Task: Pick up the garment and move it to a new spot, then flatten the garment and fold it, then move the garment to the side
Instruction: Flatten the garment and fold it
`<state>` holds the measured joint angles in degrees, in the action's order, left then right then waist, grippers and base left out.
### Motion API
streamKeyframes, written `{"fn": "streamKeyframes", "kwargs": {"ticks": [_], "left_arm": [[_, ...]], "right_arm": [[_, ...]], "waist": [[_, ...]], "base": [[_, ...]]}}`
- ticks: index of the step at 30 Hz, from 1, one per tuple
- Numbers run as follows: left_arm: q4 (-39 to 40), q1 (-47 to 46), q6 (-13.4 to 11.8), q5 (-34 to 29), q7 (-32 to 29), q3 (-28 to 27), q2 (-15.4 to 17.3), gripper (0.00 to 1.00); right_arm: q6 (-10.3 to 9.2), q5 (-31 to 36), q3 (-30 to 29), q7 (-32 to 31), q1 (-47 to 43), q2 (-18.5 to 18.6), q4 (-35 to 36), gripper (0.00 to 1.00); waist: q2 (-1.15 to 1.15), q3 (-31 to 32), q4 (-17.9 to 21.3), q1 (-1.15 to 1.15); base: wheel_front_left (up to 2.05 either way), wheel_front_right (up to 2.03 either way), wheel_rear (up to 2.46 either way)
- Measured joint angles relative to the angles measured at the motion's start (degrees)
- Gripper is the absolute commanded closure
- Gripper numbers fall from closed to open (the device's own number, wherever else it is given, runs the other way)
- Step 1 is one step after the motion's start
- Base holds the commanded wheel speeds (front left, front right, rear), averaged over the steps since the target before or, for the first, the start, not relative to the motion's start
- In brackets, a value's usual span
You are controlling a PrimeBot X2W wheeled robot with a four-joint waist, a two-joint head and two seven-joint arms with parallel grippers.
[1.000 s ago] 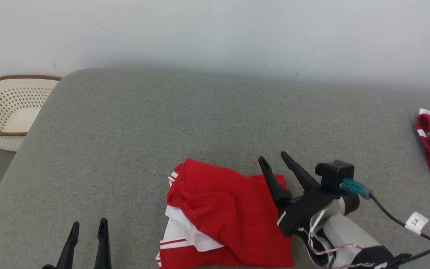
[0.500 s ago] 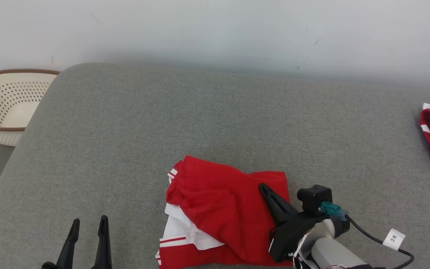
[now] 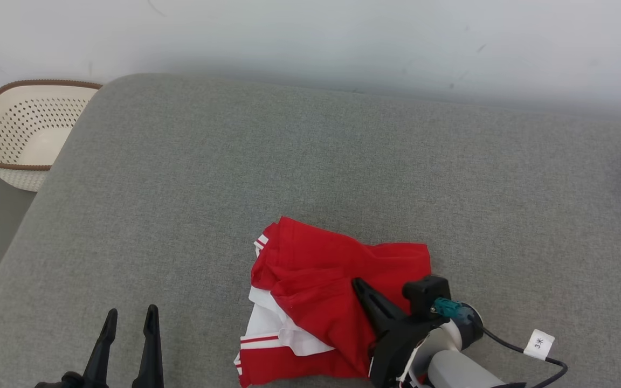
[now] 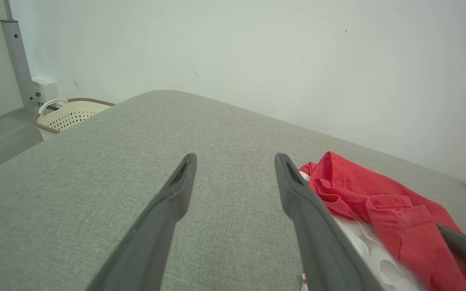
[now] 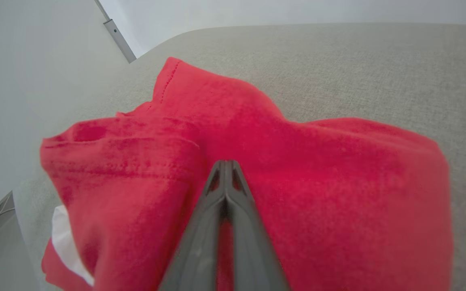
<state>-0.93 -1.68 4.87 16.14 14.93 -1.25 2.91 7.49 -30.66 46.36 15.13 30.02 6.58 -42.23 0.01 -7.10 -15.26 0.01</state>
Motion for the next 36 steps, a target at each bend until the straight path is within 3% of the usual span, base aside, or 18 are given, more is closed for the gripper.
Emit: {"fn": "streamKeyframes", "kwargs": {"ticks": [10,24,28,32,35,36], "left_arm": [[-0.1,0.0,0.0,0.5,0.0,0.0,0.0,0.0],[-0.1,0.0,-0.6,1.0,0.0,0.5,0.0,0.0],[0.0,0.1,-0.9,1.1,0.0,0.2,0.0,0.0],[0.3,0.3,-1.2,1.1,0.0,-0.1,0.0,0.0],[0.6,0.5,-1.2,1.1,0.0,-0.4,0.0,0.0],[0.6,0.6,-1.2,1.0,0.0,-0.6,0.0,0.0]], "right_arm": [[0.0,-4.6,6.2,0.0,-1.1,-1.3,3.9,1.0],[0.0,-14.9,21.4,0.0,-0.5,-1.5,6.6,1.0],[0.0,-16.4,21.5,0.0,1.0,-0.6,7.7,1.0],[0.0,-16.1,16.8,0.0,1.5,0.9,9.6,1.0],[0.0,-14.5,12.0,0.0,1.4,2.5,10.4,0.21],[0.0,-13.7,9.9,0.0,1.3,3.1,10.7,0.0]], "waist": [[0.0,0.3,-0.3,-0.01],[0.0,0.5,-1.0,-0.01],[0.0,0.6,-0.6,-0.01],[0.0,0.9,0.1,-0.01],[0.0,1.1,0.9,-0.01],[0.0,1.1,1.1,-0.01]], "base": [[0.0,0.0,0.0],[0.0,0.0,0.0],[0.0,0.0,0.0],[0.0,0.0,0.0],[0.0,0.0,0.0],[0.0,0.0,0.0]]}}
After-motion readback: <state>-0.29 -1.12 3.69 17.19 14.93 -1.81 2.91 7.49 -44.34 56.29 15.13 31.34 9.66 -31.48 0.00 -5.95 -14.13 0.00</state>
